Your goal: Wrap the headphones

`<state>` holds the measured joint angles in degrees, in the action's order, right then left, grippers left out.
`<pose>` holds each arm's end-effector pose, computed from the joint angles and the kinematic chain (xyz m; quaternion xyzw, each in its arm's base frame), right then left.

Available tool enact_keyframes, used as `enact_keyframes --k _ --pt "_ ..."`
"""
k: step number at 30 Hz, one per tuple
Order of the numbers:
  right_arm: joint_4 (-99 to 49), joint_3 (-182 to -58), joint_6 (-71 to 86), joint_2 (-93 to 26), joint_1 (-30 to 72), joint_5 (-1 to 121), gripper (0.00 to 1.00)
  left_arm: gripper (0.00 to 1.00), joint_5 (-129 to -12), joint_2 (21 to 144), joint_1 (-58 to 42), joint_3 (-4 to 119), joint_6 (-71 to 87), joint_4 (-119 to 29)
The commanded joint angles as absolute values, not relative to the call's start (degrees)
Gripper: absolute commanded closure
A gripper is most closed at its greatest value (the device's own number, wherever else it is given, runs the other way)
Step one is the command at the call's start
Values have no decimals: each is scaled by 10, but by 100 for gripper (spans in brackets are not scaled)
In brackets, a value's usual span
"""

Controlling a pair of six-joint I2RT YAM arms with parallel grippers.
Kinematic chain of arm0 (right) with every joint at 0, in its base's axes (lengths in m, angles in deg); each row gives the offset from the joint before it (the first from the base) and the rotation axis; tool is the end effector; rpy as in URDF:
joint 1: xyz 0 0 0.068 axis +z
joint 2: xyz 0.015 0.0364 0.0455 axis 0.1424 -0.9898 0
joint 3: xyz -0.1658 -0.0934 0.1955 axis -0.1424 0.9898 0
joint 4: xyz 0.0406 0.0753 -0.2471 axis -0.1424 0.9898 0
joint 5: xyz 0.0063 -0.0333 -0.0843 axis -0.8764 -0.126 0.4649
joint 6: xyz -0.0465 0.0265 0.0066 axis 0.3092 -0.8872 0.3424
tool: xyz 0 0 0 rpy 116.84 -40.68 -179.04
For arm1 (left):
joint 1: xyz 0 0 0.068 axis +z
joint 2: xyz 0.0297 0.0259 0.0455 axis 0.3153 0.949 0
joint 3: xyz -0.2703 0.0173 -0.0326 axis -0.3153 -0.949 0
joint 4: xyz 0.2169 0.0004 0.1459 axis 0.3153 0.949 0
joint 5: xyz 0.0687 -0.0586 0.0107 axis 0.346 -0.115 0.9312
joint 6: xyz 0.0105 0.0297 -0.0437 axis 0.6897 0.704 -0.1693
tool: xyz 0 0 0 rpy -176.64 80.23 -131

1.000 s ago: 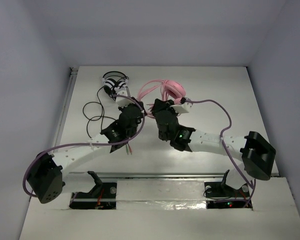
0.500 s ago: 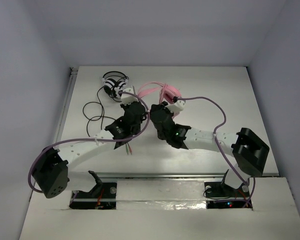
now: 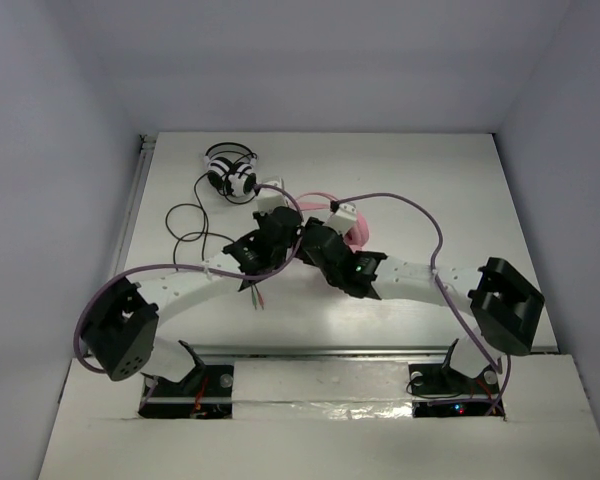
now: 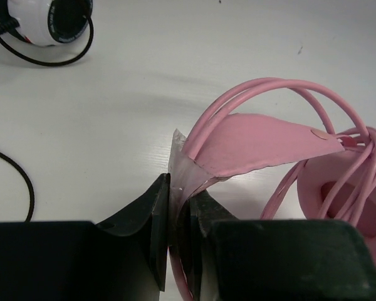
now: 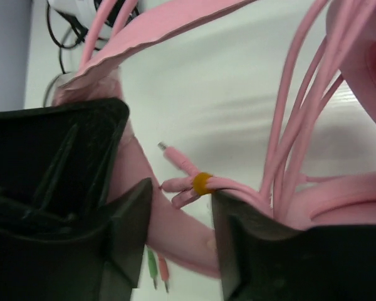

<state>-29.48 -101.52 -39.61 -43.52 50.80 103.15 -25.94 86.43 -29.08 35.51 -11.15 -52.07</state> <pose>0.1990 0.2903 0.2379 0.1167 0.8308 0.2473 0.4847 0.2254 -0.2145 0.2697 -0.0641 0.7970 -0.1445 0.5830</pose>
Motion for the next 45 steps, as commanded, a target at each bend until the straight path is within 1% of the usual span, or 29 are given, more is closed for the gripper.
enact_keyframes --k 1,4,6,13,21,25,32,33,34,35,36,37,38,39,43,45 --pt "-212 -1073 -379 -429 525 922 47 100 -324 871 -282 380 -164 -603" --pt "-166 -1095 -383 -442 525 891 37 100 -345 884 -266 376 -174 -601" --pt "-155 -1092 -396 -443 525 874 36 100 -359 891 -253 372 -179 -602" --pt "-165 -1057 -412 -420 525 876 35 100 -421 903 -216 372 -191 -607" --pt "-152 -1059 -391 -375 525 825 35 100 -487 949 -179 388 -195 -597" --pt "-161 -1050 -387 -324 525 810 34 100 -495 956 -174 394 -199 -601" --pt "-114 -1059 -364 -237 525 838 33 100 -534 1014 -157 437 -215 -605" --pt "-108 -1052 -363 -223 525 845 36 100 -540 1022 -157 447 -218 -606" --pt "-101 -1046 -361 -208 525 853 46 100 -553 1032 -152 455 -221 -606" --pt "-97 -1039 -357 -192 525 875 54 100 -560 1054 -152 466 -224 -598" --pt "-92 -1026 -356 -158 525 889 67 100 -567 1067 -152 481 -228 -598" --pt "-84 -1019 -354 -139 525 902 96 100 -581 1075 -146 484 -233 -604" --pt "-84 -1011 -344 -122 525 922 100 100 -586 1092 -146 487 -241 -614" --pt "-84 -1002 -337 -83 525 931 100 100 -592 1103 -146 498 -244 -617" --pt "-66 -973 -319 -3 525 982 100 100 -618 1154 -140 534 -263 -614" --pt "-51 -971 -303 17 525 1017 100 100 -620 1174 -140 544 -269 -625"
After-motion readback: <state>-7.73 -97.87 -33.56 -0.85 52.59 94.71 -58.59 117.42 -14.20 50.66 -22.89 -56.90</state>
